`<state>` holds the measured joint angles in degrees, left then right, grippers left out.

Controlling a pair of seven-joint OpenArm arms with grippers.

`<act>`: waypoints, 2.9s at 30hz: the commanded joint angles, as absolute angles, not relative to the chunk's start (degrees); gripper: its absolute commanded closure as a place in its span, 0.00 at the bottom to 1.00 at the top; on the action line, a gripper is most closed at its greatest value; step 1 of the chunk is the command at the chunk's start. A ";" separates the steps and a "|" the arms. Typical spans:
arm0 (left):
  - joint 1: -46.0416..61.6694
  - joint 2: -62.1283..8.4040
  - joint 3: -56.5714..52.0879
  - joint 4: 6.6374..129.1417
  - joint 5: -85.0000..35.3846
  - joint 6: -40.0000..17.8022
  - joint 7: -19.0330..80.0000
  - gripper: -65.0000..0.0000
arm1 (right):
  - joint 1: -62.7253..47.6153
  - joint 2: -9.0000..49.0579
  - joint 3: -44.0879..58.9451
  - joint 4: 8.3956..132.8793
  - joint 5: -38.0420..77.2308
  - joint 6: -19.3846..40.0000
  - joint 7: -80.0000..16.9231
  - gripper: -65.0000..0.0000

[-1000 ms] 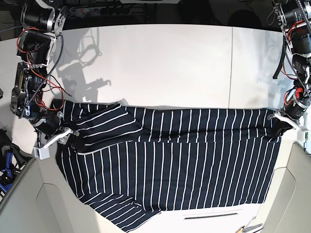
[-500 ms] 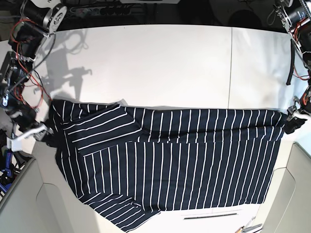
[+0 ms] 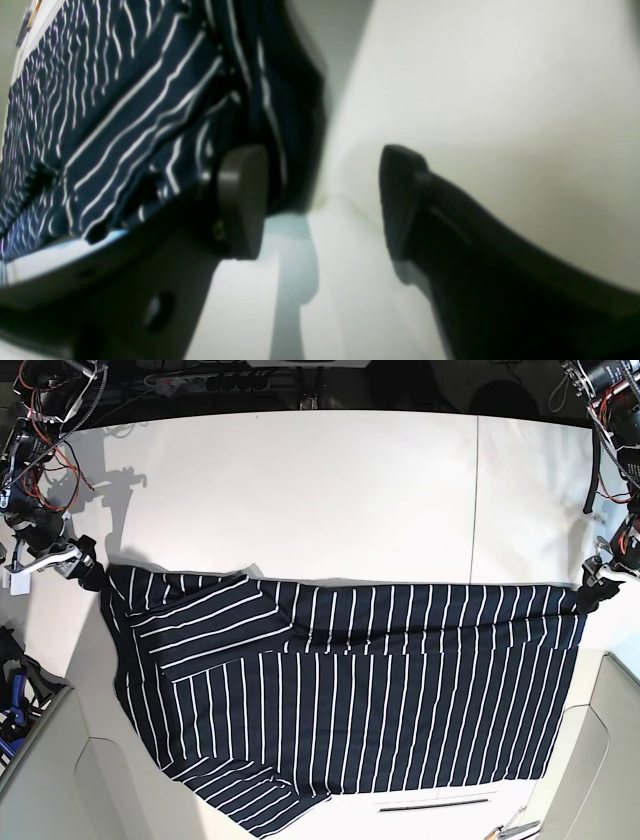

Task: Fold the T-shirt properly
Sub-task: 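Hold the lifted shoulder edge with both grippers, adjusting grip, then drag the shirt with both grippers toward the robot, then release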

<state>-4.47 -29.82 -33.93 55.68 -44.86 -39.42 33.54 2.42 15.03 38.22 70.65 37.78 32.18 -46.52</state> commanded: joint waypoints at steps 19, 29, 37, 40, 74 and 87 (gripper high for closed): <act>-5.65 -28.16 -33.98 53.23 -42.57 -40.00 28.01 0.40 | 4.16 10.87 32.12 71.44 39.42 32.82 -42.87 0.46; -7.68 -27.59 -28.56 53.23 -41.56 -38.11 24.97 0.40 | 4.40 10.92 32.12 71.44 39.44 32.82 -42.85 0.47; -10.22 -27.62 -27.70 53.23 -38.19 -34.98 24.64 0.86 | 4.43 10.92 32.12 71.46 39.51 32.84 -42.85 0.96; -10.35 -27.64 -27.70 53.23 -38.24 -35.05 24.64 1.00 | 4.86 10.92 32.12 71.46 39.46 32.97 -42.87 1.00; 9.78 -28.56 -37.39 78.13 -50.76 -40.00 44.25 1.00 | -8.16 17.19 34.48 91.96 46.13 33.26 -58.63 1.00; 21.45 -27.46 -38.70 85.10 -56.16 -40.00 47.03 1.00 | -18.35 19.97 40.47 92.42 51.86 33.36 -60.47 1.00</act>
